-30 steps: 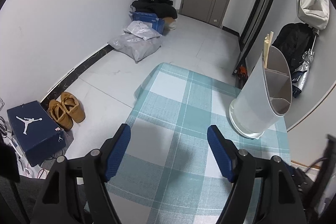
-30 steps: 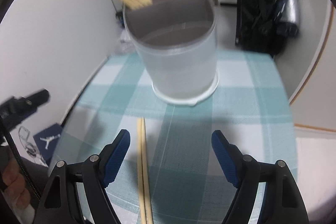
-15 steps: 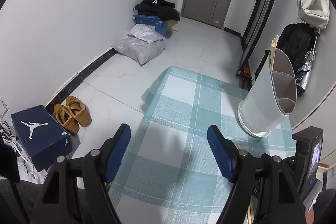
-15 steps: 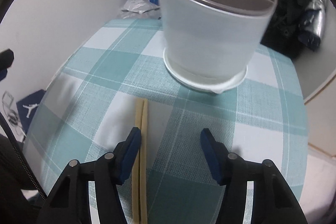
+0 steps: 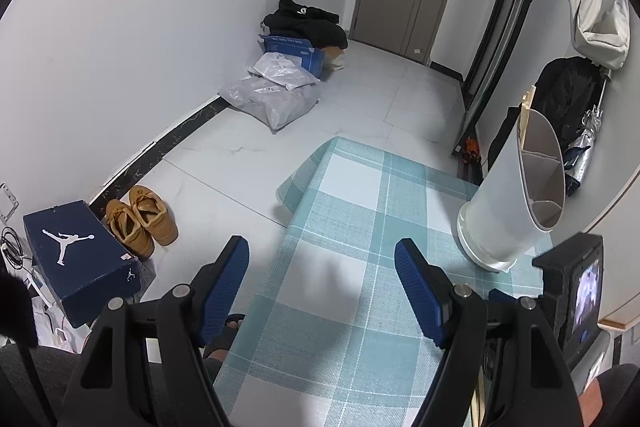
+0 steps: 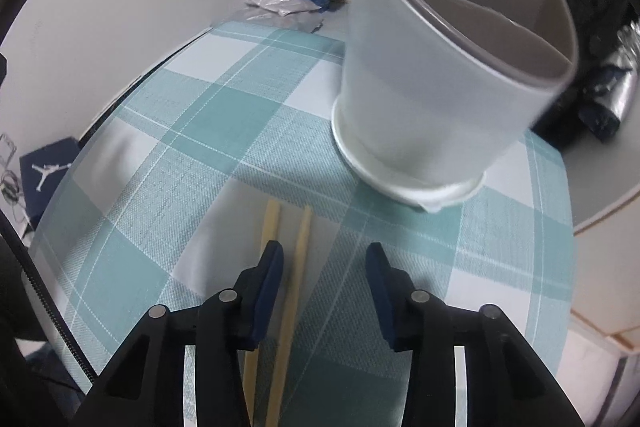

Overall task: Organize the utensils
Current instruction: 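Lower the right gripper onto the last chopsticks and close on one, then lift the chopstick with the right gripper while the left gripper closes on the last chopstick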

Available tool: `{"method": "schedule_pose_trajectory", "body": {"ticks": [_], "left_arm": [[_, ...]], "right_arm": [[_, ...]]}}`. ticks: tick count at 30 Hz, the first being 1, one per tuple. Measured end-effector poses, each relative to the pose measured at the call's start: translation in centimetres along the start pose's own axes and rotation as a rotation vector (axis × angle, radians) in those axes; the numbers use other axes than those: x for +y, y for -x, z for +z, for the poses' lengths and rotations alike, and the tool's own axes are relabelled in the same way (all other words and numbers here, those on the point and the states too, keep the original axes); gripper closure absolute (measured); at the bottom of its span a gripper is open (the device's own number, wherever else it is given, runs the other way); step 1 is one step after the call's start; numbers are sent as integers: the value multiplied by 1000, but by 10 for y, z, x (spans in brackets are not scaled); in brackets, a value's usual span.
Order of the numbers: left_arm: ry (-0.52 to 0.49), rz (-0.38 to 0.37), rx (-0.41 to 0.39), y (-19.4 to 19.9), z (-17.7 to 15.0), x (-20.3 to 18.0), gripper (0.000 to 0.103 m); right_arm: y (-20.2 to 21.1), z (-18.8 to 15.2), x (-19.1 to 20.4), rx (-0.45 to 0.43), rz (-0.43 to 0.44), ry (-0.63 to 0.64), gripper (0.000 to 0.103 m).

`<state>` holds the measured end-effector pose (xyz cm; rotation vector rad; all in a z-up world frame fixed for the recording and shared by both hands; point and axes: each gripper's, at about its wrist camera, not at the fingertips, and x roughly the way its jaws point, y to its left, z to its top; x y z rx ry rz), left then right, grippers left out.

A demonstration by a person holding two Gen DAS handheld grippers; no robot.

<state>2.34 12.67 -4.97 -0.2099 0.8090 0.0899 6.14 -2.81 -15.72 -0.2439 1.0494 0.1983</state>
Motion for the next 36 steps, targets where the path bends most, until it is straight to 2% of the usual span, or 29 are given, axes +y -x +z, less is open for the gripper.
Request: {"method": "schedule_pose_trajectory", "body": {"ticks": [7, 8, 12, 17, 24, 28, 36], "left_arm": [[-6, 19, 26, -8, -1, -2, 31], [-15, 25, 23, -9, -2, -5, 31], [-35, 24, 27, -7, -2, -11, 31], [-47, 11, 61, -13, -1, -26, 31], [-125, 9, 42, -14, -7, -45, 31], [-141, -3, 68, -17, -9, -52, 30], [-154, 9, 104, -25, -11, -64, 31]], "right_arm": [[-10, 16, 4, 31, 70, -6, 90], [-9, 15, 4, 29, 75, -1, 98], [-7, 11, 2, 27, 84, -21, 99], [10, 7, -13, -23, 134, -112, 99], [36, -2, -54, -86, 284, -295, 99], [42, -14, -80, -102, 352, -406, 99], [62, -38, -115, -154, 413, -531, 99]]}}
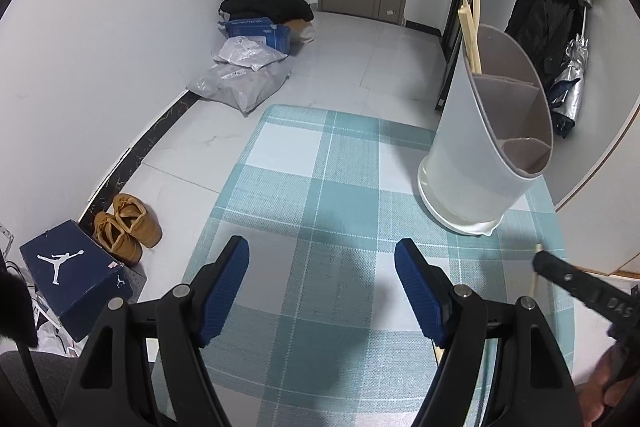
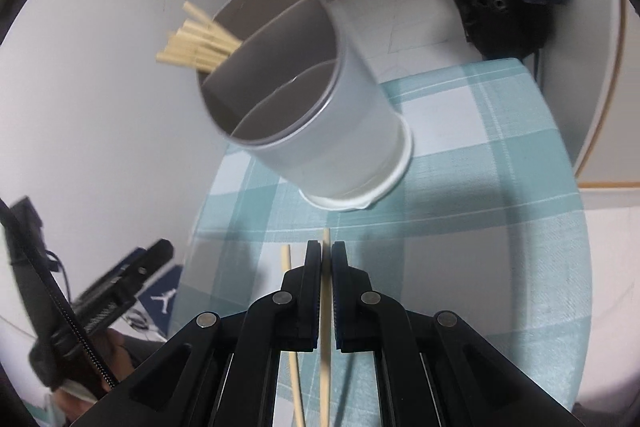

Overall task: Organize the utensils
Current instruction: 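Lift the chopstick with the right gripper while the left gripper closes on the last chopstick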

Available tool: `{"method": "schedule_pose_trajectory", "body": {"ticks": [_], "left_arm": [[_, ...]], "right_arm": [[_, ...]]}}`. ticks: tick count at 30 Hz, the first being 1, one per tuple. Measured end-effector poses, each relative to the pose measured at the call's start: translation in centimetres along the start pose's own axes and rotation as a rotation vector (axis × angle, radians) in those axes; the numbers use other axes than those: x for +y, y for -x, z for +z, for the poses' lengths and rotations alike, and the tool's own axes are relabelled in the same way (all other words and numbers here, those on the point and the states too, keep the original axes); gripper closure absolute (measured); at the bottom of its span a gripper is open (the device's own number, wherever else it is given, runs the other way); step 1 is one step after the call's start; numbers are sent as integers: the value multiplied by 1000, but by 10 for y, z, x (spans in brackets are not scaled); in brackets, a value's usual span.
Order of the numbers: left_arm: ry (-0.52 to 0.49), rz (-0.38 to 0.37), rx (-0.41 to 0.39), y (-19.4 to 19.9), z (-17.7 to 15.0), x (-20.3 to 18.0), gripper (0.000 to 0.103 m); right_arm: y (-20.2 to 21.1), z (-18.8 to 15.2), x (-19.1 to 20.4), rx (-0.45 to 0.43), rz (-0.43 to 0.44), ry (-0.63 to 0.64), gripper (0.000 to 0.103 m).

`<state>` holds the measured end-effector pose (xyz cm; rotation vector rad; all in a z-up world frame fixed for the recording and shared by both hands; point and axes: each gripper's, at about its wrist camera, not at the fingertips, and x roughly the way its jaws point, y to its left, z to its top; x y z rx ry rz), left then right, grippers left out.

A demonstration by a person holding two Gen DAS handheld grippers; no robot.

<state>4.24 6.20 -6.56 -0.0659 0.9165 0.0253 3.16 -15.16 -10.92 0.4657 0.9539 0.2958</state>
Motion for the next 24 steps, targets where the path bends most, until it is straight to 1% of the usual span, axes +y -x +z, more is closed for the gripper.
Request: {"method": "schedule_pose_trajectory", "body": {"ticks": [4, 6, 8, 11, 13, 16, 18, 22, 24], "left_arm": [[11, -13, 34, -8, 0, -2, 30], [30, -38, 68, -13, -1, -3, 30], [55, -58, 120, -22, -1, -2, 31], [74, -91, 183, -33, -2, -7, 31], [70, -119, 215, -40, -2, -14, 31], [43, -141, 246, -48, -5, -29, 31], [26, -140, 262, -51, -7, -37, 31], [-20, -111, 278, -57, -10, -53, 31], [-27, -103, 289, -59, -12, -54, 33]], "right_arm": [[14, 1, -8, -31, 32, -22, 99], [17, 1, -8, -43, 46, -28, 99], [25, -2, -11, -55, 53, -34, 99], [33, -4, -16, -71, 43, -39, 99], [36, -5, -20, -79, 37, -41, 99], [38, -4, -24, -87, 43, -40, 99], [40, -4, -26, -93, 47, -40, 99], [43, -3, -29, -105, 64, -52, 99], [46, -2, -30, -111, 67, -53, 99]]}}
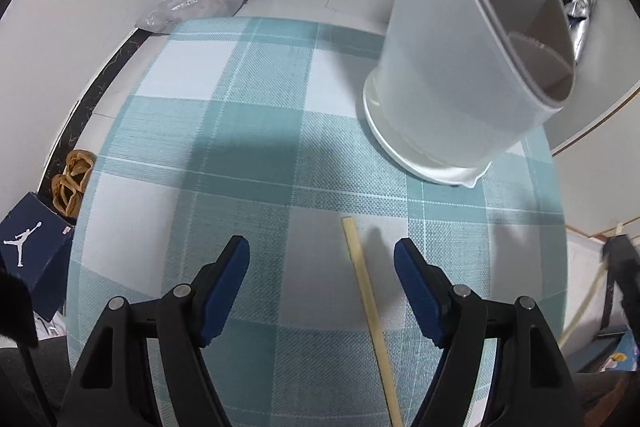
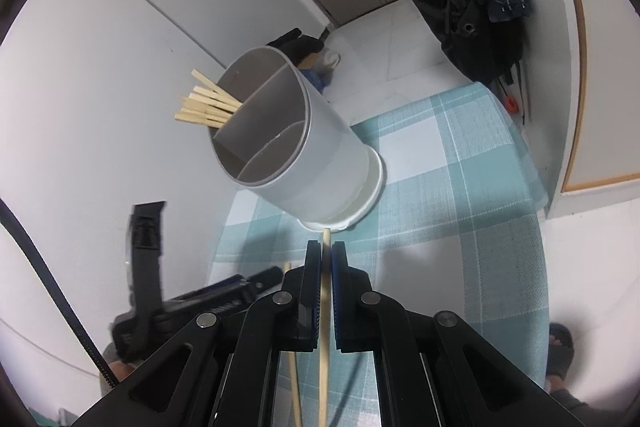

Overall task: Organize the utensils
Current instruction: 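Lift the chopstick with the right gripper while the left gripper closes on the last chopstick, then carry both held chopsticks up over the white holder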

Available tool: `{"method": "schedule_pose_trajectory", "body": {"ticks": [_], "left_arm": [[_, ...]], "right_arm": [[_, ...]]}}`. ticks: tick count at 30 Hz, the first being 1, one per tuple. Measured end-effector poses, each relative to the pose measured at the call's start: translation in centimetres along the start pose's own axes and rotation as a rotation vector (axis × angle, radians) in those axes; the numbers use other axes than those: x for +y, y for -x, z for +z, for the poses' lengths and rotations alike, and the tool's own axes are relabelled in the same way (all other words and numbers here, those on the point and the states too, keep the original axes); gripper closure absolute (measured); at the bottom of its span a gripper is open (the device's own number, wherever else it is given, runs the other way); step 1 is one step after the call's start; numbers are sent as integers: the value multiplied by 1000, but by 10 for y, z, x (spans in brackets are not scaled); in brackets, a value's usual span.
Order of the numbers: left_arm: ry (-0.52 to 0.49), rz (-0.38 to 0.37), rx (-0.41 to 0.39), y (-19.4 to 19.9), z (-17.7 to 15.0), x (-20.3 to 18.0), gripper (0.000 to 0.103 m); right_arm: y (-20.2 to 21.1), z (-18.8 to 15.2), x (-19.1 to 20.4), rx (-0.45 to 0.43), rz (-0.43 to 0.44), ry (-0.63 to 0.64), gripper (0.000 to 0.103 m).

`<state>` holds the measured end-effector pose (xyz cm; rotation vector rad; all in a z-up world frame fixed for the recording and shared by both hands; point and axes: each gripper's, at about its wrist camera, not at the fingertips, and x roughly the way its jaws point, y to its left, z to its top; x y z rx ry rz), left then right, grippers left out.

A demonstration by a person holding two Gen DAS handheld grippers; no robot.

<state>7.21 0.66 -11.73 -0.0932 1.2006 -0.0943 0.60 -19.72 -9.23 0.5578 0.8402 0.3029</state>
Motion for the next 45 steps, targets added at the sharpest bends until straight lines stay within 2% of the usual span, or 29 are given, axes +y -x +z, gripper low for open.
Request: {"method": "schedule_pose_trajectory", "body": {"ticks": [1, 4, 6, 9, 11, 14, 18, 23, 29, 40, 45], "left_arm": [[-1, 3, 4, -1, 0, -1, 36], [-14, 55, 1, -3, -1, -5, 54], [-45, 81, 6, -5, -3, -9, 58], [-65, 90, 12, -6, -5, -13, 71], [-79, 79, 13, -4, -7, -17, 83], [-95, 87, -3, -2, -10, -23, 94], [-108, 95, -20, -2, -9, -26, 97], [-55, 95, -35, -4, -2, -16, 99], [4, 56, -50, 1, 3, -8, 100], [29, 5, -184, 30, 1, -6, 100], [3, -4, -247, 45, 2, -5, 100]], "right_arm": [[1, 0, 0, -4, 3, -1, 99], [4, 1, -1, -6, 7, -2, 99], [4, 0, 0, -6, 6, -2, 99], [5, 0, -1, -5, -4, 5, 99], [6, 0, -1, -7, -5, 2, 99], [6, 0, -1, -6, -6, -5, 99], [5, 1, -1, -1, -11, -8, 99], [0, 0, 0, 6, -29, 2, 99], [3, 0, 3, -13, -31, 21, 99], [7, -2, 7, -42, -58, 27, 99], [14, 0, 11, -83, -75, 29, 99]]}}
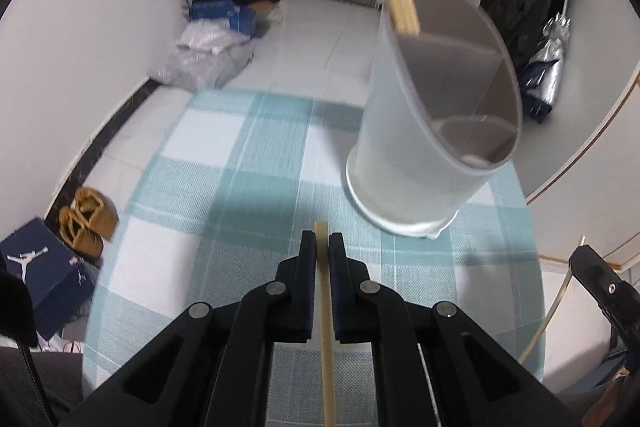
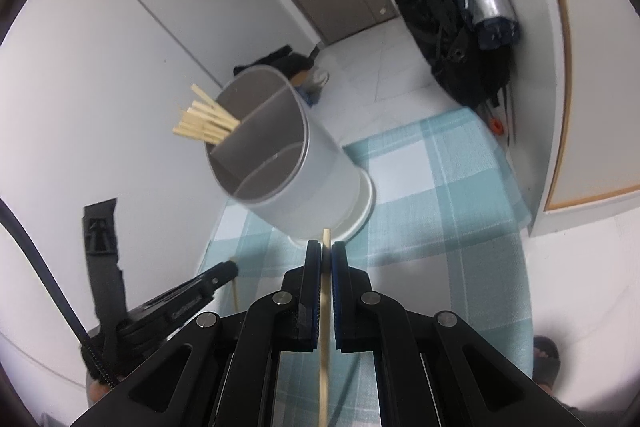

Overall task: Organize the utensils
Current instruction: 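Carry both held chopsticks up over the white holder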

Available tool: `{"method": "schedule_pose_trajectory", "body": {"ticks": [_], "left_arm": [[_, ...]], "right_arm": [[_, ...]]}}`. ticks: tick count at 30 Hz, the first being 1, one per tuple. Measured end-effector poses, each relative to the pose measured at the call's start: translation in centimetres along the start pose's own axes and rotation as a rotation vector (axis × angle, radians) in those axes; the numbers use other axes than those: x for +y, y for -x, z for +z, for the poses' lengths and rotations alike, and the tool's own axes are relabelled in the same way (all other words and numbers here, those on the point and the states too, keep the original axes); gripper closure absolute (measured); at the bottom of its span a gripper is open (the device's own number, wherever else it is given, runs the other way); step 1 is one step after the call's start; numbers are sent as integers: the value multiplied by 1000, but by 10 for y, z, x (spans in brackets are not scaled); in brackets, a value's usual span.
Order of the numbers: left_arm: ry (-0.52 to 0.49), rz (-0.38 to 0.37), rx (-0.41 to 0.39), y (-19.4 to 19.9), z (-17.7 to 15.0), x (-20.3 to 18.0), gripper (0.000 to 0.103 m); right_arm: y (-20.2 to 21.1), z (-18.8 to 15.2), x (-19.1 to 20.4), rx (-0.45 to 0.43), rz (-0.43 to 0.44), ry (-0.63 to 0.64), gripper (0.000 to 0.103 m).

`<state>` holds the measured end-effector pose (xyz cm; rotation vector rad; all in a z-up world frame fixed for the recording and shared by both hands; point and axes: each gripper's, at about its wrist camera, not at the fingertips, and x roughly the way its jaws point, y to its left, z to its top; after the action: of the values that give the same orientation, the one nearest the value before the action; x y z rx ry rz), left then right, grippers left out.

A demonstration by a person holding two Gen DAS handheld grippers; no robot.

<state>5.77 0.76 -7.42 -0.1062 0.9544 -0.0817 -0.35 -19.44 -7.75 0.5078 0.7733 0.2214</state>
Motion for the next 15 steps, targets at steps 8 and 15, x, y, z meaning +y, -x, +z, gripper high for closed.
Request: {"method": "schedule_pose_trajectory", "body": {"ticks": [8, 15], "left_arm": [[-21, -87, -140, 40, 5, 4, 100], [-43, -135, -230, 70, 7, 4, 100]], "right_arm": [[17, -1, 7, -88, -59, 28, 99], [29, -6, 25, -144, -51, 98, 99]]}}
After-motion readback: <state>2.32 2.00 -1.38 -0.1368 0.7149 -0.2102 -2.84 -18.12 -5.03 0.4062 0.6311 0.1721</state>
